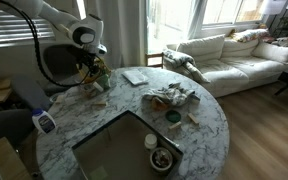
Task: Pick up the yellow book and place it in the clear storage container
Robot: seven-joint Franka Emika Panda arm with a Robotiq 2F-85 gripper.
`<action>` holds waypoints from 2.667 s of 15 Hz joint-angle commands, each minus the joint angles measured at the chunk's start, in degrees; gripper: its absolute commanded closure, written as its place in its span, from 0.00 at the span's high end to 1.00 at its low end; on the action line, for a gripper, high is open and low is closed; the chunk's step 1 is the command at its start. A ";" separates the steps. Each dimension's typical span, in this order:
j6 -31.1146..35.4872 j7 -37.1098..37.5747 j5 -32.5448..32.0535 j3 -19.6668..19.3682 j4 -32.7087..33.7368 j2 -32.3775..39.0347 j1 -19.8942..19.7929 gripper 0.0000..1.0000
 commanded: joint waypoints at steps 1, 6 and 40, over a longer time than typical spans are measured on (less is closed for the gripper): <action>6.97 0.64 2.26 -0.93 -5.67 -2.29 -0.08 0.95; 12.83 -0.53 8.65 0.40 -7.31 -1.19 -1.50 0.92; 17.76 1.08 10.60 0.06 -7.57 -1.15 -1.89 0.02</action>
